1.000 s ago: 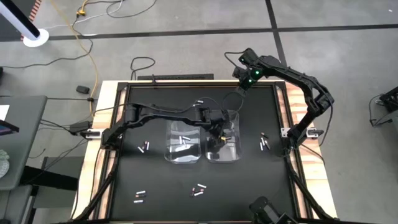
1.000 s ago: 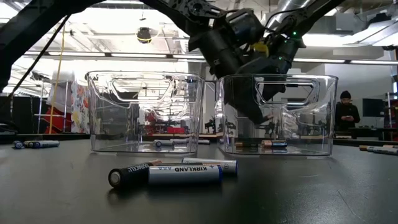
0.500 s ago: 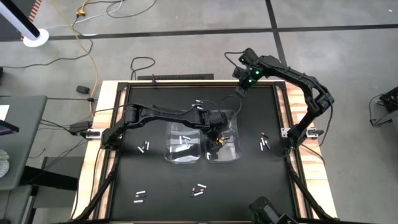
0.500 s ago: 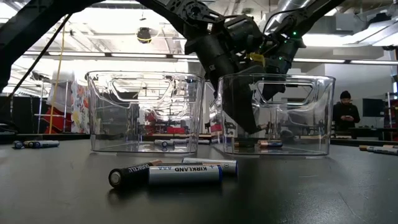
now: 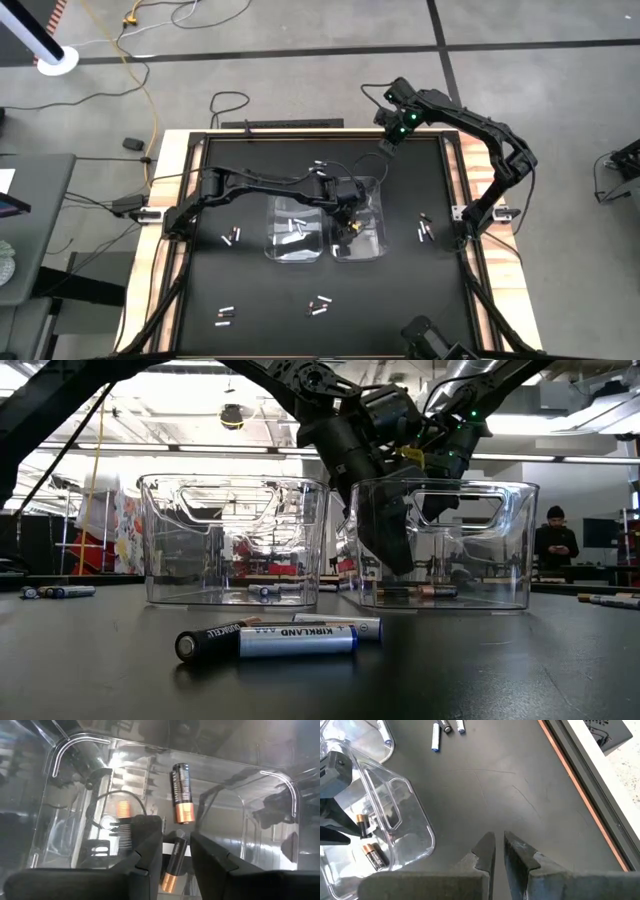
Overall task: Sort batteries
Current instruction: Put the white battery into the left transparent bin
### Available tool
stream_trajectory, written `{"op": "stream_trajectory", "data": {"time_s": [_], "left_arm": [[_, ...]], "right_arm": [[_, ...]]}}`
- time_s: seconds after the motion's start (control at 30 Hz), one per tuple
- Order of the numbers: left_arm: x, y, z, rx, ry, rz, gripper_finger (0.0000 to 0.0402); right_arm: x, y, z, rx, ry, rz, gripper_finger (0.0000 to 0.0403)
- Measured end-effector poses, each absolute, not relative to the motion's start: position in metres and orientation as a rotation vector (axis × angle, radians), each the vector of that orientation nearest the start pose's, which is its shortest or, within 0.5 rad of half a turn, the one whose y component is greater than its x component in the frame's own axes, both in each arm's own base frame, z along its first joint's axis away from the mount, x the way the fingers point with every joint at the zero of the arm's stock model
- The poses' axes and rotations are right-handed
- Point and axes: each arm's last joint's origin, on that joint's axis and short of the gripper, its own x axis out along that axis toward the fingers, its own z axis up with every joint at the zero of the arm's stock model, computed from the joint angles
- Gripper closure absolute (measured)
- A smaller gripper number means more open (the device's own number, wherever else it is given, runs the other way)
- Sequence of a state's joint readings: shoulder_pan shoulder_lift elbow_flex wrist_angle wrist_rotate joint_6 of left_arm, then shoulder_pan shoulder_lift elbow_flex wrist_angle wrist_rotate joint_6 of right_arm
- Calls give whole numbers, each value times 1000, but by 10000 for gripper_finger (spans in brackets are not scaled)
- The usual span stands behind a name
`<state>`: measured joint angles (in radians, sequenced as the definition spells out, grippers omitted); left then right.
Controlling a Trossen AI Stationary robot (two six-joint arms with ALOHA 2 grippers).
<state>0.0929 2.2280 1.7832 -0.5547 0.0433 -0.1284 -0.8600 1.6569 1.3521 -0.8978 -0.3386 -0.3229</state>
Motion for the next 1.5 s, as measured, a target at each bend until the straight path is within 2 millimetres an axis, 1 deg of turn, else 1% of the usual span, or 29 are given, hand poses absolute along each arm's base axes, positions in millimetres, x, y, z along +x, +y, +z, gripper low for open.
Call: {"op": "stream_trajectory", "data": {"time_s": [0.13,0.27,0.37,0.5,0.6,0.7,0.83,0.9,1.0,1.13,1.2,1.27,1.4,1.5], "left_arm": [[479,43,180,-185,994,110,294],[478,49,185,-200,993,125,292],[478,53,197,-212,994,138,292],[479,56,222,-203,1003,141,291],[478,56,239,-177,1015,126,291],[475,57,253,-127,1048,127,291],[469,57,264,-63,1076,117,291],[467,57,265,-40,1084,110,291],[459,62,273,-11,1085,138,294],[438,78,279,-4,1065,175,301],[424,86,275,-15,1041,190,304],[405,92,272,-38,1007,205,307],[360,105,271,-71,905,271,307],[326,114,269,-89,845,326,307]], "right_arm": [[222,-243,262,395,1048,-285,347],[222,-243,262,395,1048,-285,347],[222,-243,261,396,1049,-285,347],[221,-242,261,418,1057,-290,347],[221,-242,261,449,1047,-313,347],[223,-242,262,445,1039,-315,347],[226,-246,264,412,994,-328,347],[227,-248,265,399,977,-333,347],[228,-248,265,391,964,-336,347],[235,-250,269,349,904,-346,347],[242,-248,271,323,873,-340,347],[250,-245,273,289,845,-324,345],[270,-233,278,210,778,-282,335],[288,-220,282,82,753,-286,320]]}}
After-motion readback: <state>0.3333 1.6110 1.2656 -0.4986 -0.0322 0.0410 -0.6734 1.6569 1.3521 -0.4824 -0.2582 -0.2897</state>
